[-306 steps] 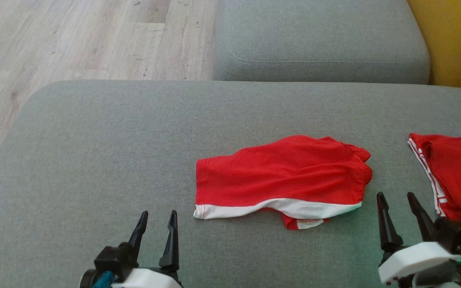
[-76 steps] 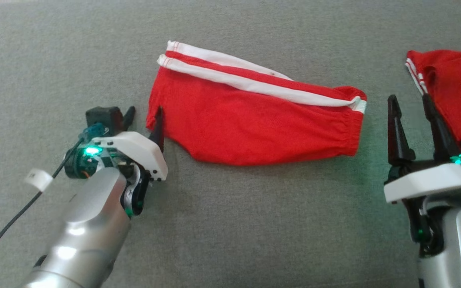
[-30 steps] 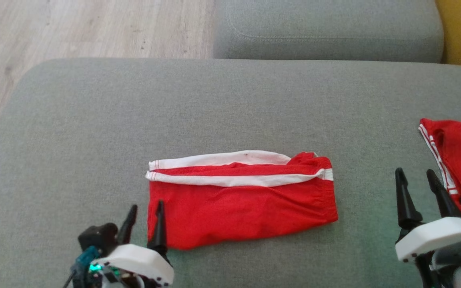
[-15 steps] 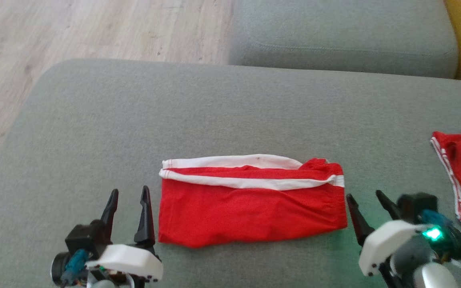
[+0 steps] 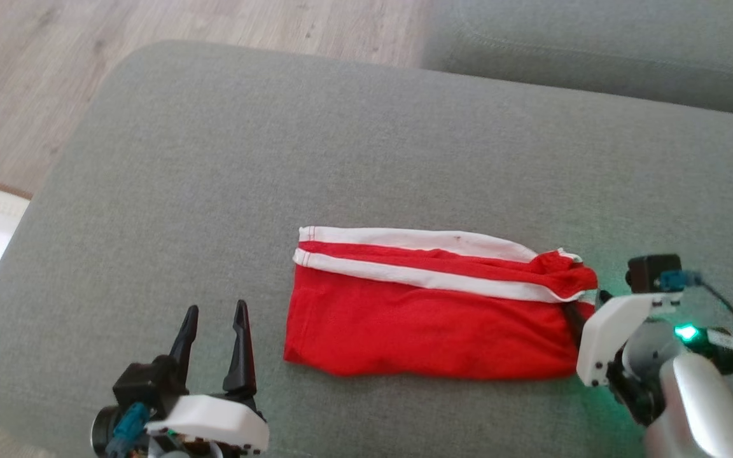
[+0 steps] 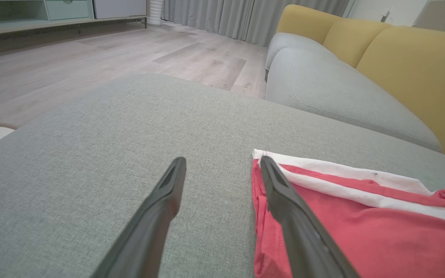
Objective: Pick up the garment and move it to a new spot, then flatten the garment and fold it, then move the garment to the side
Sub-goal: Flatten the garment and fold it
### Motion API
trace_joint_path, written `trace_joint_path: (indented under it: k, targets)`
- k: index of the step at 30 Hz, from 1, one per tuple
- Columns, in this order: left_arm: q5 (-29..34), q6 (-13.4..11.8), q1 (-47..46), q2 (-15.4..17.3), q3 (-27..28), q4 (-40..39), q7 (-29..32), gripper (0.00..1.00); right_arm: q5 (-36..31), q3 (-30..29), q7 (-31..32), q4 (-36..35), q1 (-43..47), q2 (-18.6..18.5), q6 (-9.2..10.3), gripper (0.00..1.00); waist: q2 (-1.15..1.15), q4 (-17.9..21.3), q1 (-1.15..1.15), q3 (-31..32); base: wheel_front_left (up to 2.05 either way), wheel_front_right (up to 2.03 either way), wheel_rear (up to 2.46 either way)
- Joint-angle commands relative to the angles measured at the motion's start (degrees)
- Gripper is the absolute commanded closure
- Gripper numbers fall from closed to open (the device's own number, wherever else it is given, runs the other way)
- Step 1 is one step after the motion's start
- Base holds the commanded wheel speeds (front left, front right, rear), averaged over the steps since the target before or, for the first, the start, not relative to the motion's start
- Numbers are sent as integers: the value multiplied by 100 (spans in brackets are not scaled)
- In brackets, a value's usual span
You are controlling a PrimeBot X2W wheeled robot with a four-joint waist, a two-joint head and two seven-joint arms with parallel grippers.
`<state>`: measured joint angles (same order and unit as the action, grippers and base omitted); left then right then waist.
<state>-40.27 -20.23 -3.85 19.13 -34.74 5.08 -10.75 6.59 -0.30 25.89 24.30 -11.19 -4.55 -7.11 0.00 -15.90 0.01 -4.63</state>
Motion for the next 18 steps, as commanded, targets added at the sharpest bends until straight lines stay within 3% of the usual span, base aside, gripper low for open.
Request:
trace_joint_path:
  k: [1,2,3,11,18]
  targets:
    - [67,-32,-306,37,214,-158,-89,0,156,135,118,-106,-314,-85,-37,56,0,-40,-1,-53,0,0,0]
    - [65,-33,-305,29,218,-145,-102,0,259,174,231,-50,-357,-130,-37,74,0,-36,-1,-62,0,0,0]
    - [61,-34,-300,22,223,-129,-113,0,373,217,328,-16,-393,-176,-37,100,0,-23,-1,-66,0,0,0]
    - [65,-37,-329,-30,208,-96,-157,0,1039,400,666,-212,-579,-685,-37,100,0,321,-1,-32,0,0,0]
    - [73,-28,-355,-64,151,-90,-152,0,1228,9,886,-592,-371,-1202,-37,100,0,628,-1,-30,0,0,0]
